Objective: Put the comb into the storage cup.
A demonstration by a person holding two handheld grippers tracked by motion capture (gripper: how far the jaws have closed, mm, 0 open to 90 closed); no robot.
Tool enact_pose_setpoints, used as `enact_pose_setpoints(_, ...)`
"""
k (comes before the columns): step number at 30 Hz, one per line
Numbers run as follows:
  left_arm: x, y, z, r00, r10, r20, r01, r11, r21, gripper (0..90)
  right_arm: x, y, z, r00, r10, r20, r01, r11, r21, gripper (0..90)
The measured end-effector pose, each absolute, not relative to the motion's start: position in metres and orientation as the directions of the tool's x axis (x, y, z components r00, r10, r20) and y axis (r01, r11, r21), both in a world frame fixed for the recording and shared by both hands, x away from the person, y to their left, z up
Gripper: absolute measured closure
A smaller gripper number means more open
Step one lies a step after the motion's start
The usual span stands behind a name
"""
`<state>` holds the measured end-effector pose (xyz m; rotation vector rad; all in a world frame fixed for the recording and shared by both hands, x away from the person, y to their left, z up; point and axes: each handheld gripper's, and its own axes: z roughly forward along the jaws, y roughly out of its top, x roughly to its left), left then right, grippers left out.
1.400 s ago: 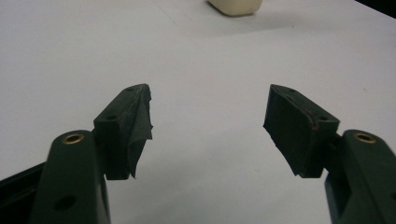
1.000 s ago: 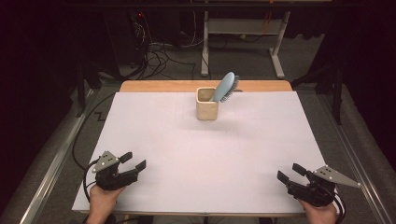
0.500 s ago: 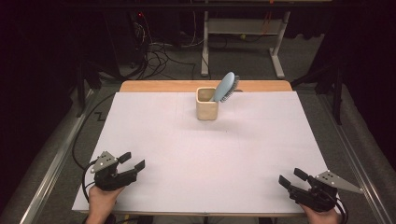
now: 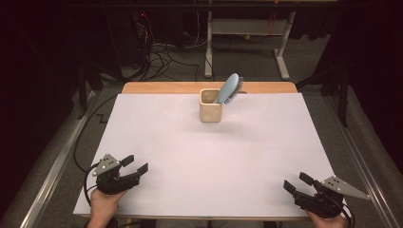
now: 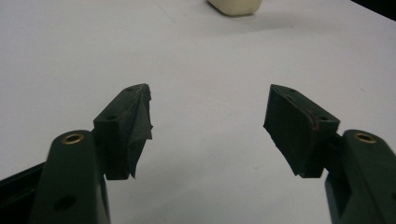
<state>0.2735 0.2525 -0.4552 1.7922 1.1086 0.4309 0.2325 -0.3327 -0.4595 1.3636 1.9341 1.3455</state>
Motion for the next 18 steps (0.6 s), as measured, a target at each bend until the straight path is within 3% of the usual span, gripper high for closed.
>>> enact_pose_setpoints(18,0.2751,0.2521,-0.4556,0.524,0.833,-0.177,0.505,-0.136,0.852,32.4,0.2337,-0.3331,-0.4604,-0.449,0.873,0.190,0.484,0.059,0.873,26.8)
